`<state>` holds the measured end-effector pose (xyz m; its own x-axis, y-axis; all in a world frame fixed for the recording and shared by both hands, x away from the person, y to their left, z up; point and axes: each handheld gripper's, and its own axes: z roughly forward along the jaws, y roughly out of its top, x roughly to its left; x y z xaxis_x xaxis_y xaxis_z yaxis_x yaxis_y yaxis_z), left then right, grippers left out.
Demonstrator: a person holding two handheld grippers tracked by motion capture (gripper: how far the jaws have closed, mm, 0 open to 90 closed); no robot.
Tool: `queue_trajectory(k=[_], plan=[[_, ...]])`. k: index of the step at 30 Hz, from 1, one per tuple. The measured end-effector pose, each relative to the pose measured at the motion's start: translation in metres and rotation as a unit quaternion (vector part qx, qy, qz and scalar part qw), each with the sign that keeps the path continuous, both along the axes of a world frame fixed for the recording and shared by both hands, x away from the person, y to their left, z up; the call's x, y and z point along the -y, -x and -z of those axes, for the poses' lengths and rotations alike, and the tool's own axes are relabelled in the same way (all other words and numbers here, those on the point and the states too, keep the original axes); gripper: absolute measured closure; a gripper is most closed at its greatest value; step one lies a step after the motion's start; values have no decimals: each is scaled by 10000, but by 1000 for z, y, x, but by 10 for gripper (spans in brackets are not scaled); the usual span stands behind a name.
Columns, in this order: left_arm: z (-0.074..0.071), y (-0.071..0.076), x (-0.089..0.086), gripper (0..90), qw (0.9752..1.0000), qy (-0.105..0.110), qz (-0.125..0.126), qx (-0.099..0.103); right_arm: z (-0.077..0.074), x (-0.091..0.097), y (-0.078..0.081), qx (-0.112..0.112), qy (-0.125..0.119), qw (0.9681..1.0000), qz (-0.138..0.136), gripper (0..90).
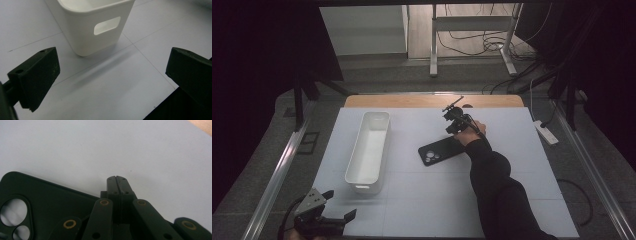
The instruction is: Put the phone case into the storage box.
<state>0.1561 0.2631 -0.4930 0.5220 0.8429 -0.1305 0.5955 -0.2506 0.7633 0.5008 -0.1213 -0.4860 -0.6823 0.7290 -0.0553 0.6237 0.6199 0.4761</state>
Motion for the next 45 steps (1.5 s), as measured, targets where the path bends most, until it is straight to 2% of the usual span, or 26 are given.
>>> queue_trajectory(k=[4,10,20,23,32,45], plan=[[0,0,0,0,10000,-9,1,4,7,-2,-1,-9,131,9999,11,900],[0,0,0,0,10000,-2,-1,-1,14,-2,-2,-65,184,9998,43,900],[0,0,0,0,10000,-18,-4,8,16,2,0,-108,189,9998,17,900],[0,0,0,0,10000,-24,-5,6,17,6,3,-141,227,9996,10,900],[0,0,1,1,10000,-27,-3,-13,16,21,16,-206,137,9997,-73,900],[0,0,1,2,10000,-36,-6,-15,16,33,37,-200,146,9995,-206,900]])
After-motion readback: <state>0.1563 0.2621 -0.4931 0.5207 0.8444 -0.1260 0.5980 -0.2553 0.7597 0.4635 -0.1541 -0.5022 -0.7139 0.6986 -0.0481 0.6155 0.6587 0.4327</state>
